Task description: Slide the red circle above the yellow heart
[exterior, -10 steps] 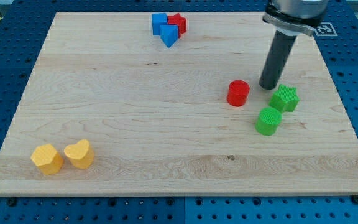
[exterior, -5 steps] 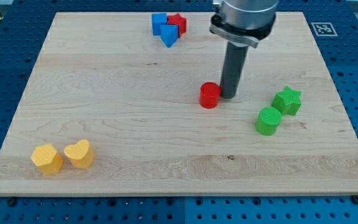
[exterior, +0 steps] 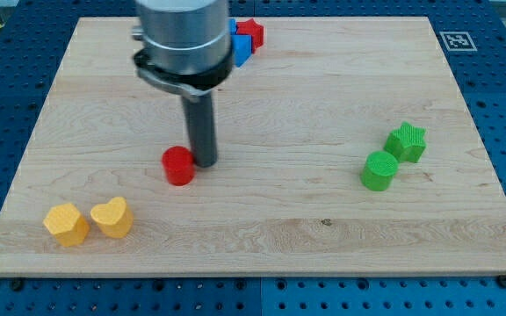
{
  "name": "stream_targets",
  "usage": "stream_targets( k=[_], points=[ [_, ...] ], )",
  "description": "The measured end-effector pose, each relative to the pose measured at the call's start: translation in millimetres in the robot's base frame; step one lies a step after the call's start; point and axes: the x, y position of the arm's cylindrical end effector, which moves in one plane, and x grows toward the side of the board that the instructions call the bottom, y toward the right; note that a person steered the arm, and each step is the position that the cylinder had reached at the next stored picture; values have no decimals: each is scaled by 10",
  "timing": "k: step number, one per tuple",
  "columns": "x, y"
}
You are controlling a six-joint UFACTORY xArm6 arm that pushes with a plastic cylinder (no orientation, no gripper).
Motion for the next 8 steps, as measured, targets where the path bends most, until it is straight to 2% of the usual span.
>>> stream_targets(
  k=[3,4,7,8],
  points=[
    [65,-920],
    [-43,-884],
    [250,-719],
    [142,-645]
  ],
)
